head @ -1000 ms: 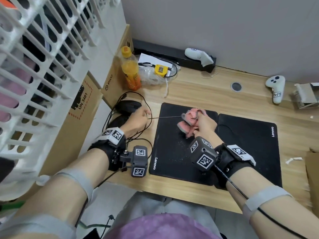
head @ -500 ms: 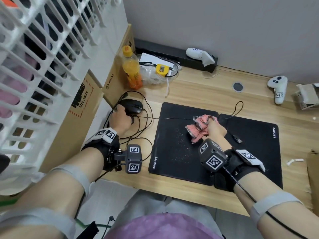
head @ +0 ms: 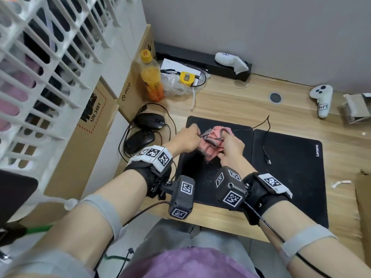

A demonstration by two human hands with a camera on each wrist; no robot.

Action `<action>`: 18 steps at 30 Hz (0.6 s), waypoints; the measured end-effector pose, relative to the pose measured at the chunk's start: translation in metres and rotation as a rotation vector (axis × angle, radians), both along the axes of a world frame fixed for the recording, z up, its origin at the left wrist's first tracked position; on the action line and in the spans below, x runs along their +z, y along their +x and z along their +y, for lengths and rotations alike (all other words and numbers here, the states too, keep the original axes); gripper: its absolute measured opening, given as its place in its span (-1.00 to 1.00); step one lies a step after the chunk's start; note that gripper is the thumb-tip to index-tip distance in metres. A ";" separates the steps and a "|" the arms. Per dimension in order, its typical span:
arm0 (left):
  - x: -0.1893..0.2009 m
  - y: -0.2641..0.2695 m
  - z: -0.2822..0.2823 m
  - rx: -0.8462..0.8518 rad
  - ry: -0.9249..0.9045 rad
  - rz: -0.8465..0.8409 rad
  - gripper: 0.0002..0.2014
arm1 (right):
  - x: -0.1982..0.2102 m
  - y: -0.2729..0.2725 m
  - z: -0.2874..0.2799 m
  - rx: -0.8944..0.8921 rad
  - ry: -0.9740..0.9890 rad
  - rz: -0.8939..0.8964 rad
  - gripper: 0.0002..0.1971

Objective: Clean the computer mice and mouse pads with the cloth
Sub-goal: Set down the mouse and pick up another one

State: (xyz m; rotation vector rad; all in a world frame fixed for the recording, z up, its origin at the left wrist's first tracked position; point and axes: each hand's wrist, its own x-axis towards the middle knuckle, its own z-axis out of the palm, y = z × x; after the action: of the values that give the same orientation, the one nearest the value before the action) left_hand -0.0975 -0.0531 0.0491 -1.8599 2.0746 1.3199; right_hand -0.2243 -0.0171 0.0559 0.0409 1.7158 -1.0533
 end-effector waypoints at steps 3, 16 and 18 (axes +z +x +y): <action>0.004 0.007 0.002 0.087 -0.061 -0.003 -0.73 | 0.000 -0.008 0.000 -0.044 0.019 0.072 -0.75; -0.011 0.092 0.019 0.343 -0.155 -0.233 -0.79 | -0.007 -0.048 0.010 -0.250 0.135 0.104 -0.82; -0.019 0.098 0.016 0.372 -0.153 -0.232 -0.76 | -0.011 -0.049 0.015 -0.272 0.132 0.077 -0.86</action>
State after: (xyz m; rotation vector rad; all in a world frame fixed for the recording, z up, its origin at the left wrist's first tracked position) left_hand 0.0004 -0.0366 0.0299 -2.4240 1.8206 0.9584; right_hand -0.2736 -0.0024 0.0450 0.3287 1.8848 -1.1490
